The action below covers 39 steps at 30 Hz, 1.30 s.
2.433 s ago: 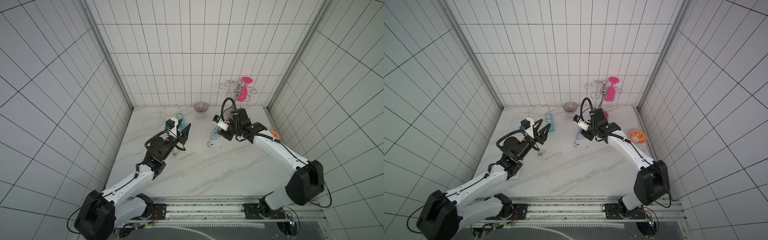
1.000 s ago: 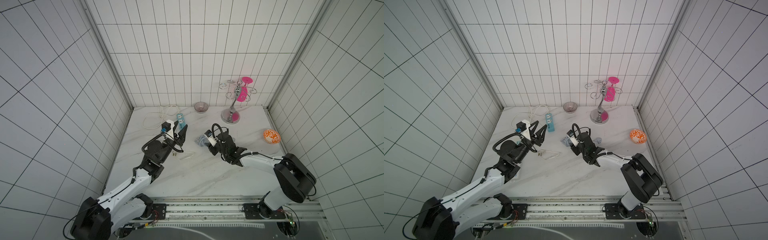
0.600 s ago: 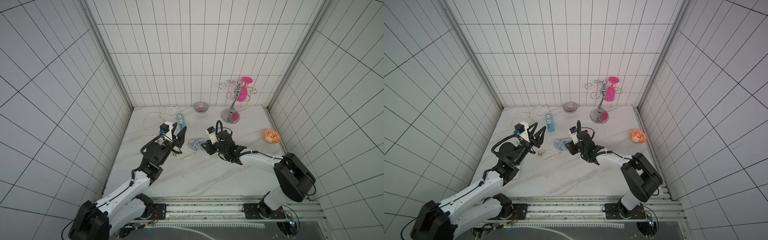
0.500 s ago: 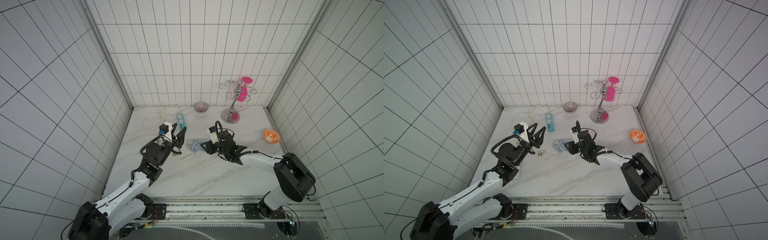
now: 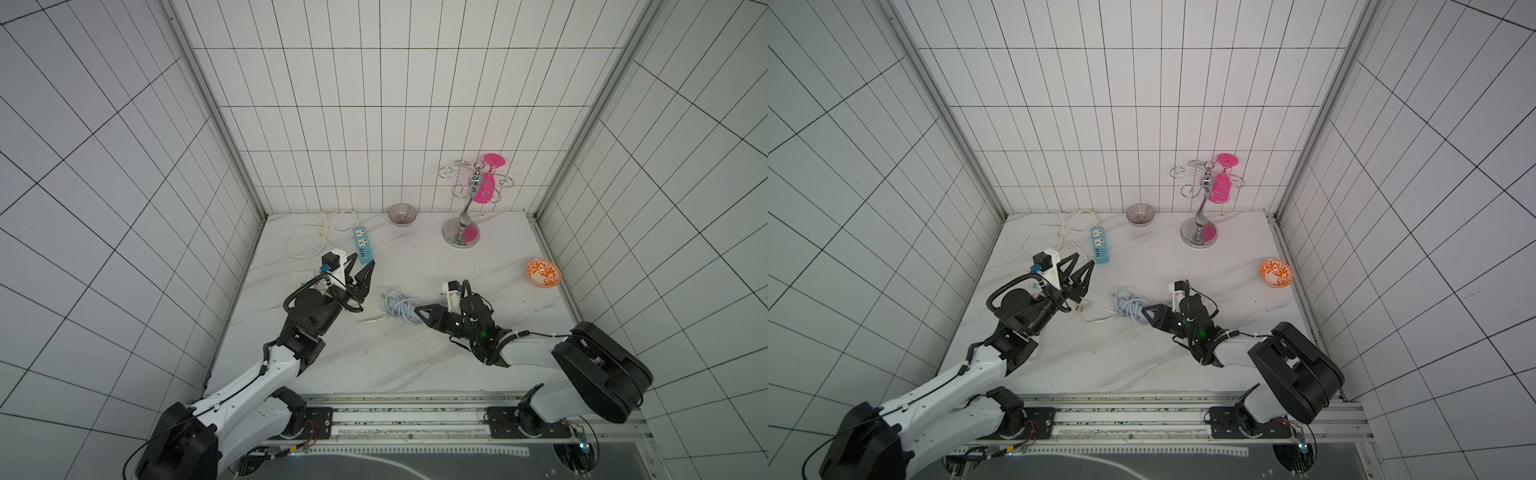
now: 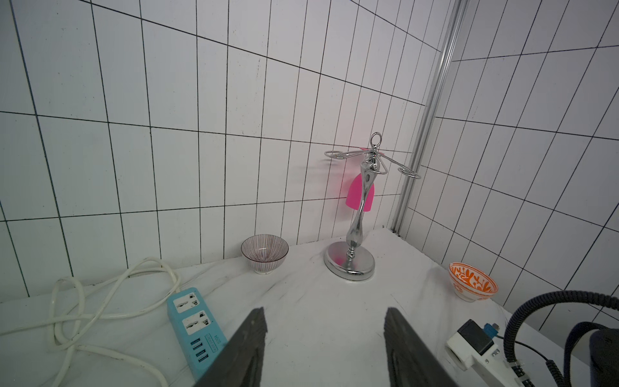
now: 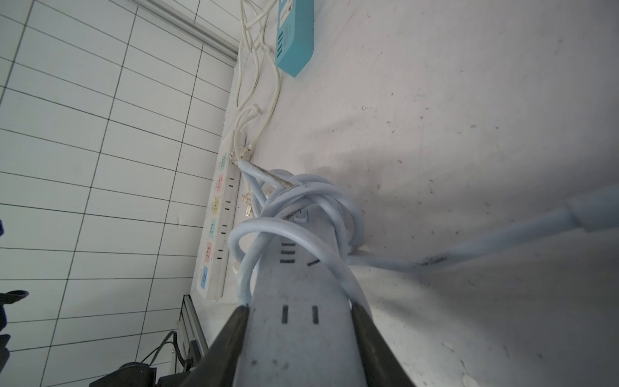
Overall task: Wrap the cord around the power strip
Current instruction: Place the power strip at the center of the board.
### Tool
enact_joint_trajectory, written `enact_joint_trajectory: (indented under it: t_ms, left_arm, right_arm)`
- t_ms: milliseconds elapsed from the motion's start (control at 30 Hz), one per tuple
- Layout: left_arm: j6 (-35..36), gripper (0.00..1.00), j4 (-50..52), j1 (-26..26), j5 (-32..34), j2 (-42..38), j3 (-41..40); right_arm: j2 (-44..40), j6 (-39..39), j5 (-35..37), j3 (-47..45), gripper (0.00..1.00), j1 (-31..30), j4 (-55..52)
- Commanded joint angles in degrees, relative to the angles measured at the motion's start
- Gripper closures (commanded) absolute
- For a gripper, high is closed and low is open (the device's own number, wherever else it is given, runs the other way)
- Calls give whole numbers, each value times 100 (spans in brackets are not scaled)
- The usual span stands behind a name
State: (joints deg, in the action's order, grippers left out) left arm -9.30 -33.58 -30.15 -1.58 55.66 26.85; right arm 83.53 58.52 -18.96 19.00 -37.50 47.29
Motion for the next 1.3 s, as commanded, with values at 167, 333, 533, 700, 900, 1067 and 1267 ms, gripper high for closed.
enact_joint_trajectory:
  t_ms: [167,333,533,700,900,1067,1267]
  left_arm:
    - [-166,44,-193,-33,-155,171,-28]
    - [-177,43,-176,-38,-173,144,-20]
    - [-141,43,-170,-31,-136,130,-1]
    - [-116,43,-163,-30,-78,178,7]
    - [-107,43,-165,-27,-57,242,31]
    - [-107,42,-166,-35,-72,326,83]
    - [-55,42,-157,-20,-65,384,145]
  right_arm:
    - [438,1886,-316,-879,100,174,2010]
    - [1177,2590,-401,-1147,95,211,3352]
    - [1390,2717,-428,-1250,84,313,3694]
    - [1070,2628,-477,-1296,72,414,3333]
    - [761,2835,-500,-1470,55,536,3274]
    - [1256,3508,-689,-1469,40,614,4423]
    - [1597,3809,-762,-1452,27,620,4931]
